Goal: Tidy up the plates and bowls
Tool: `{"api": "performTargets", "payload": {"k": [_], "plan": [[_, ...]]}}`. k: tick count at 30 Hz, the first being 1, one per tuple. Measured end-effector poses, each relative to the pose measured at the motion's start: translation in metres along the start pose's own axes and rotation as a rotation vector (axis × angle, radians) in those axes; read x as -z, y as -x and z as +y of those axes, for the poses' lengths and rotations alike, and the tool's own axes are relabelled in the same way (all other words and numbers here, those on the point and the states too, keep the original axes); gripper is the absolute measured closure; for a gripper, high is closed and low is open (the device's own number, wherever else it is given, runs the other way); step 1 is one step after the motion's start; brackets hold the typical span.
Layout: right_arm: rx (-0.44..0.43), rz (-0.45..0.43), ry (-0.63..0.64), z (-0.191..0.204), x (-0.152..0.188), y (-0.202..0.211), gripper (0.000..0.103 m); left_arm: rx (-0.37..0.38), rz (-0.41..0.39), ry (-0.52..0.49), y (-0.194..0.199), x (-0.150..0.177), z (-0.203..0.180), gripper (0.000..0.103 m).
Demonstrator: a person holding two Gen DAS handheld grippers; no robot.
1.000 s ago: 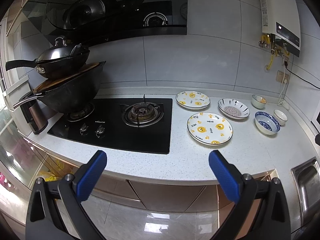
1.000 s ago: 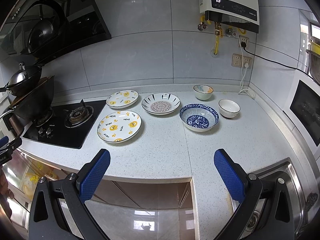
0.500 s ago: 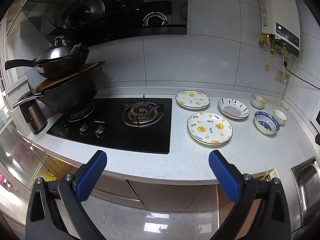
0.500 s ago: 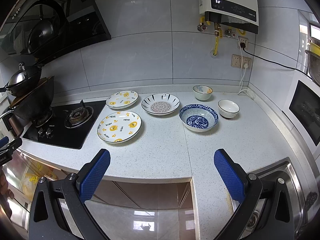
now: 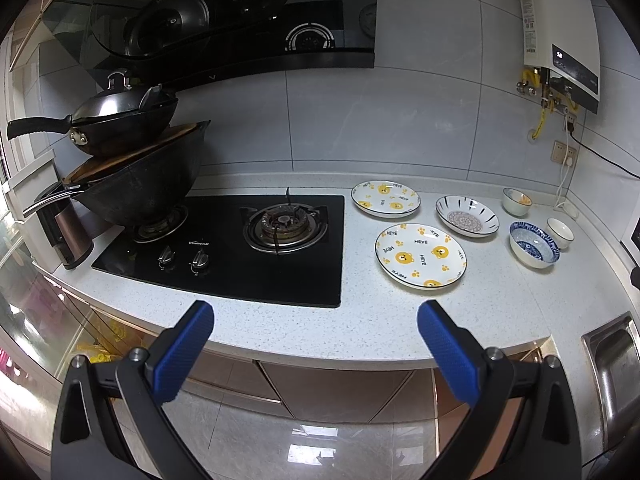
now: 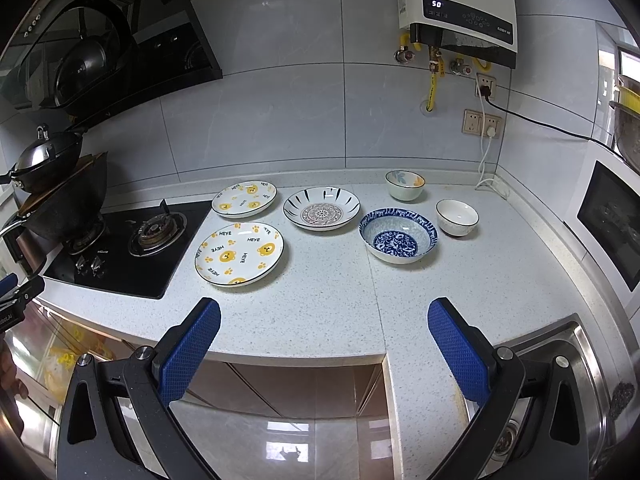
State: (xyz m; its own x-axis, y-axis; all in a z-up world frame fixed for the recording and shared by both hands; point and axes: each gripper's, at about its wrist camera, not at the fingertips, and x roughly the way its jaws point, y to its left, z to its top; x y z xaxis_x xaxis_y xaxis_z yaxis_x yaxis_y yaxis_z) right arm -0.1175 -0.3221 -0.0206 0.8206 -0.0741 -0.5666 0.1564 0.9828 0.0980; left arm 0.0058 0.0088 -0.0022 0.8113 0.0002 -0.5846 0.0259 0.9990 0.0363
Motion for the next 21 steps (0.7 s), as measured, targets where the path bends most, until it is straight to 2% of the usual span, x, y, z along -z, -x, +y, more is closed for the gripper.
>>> {"api": "performTargets", "payload": {"k": [21], "plan": [[0.029,-0.001,-0.004,0.017,-0.012,-0.015,0.001,0.026,0.009,-0.009,-0.029,-0.016,0.012,0.0]]}}
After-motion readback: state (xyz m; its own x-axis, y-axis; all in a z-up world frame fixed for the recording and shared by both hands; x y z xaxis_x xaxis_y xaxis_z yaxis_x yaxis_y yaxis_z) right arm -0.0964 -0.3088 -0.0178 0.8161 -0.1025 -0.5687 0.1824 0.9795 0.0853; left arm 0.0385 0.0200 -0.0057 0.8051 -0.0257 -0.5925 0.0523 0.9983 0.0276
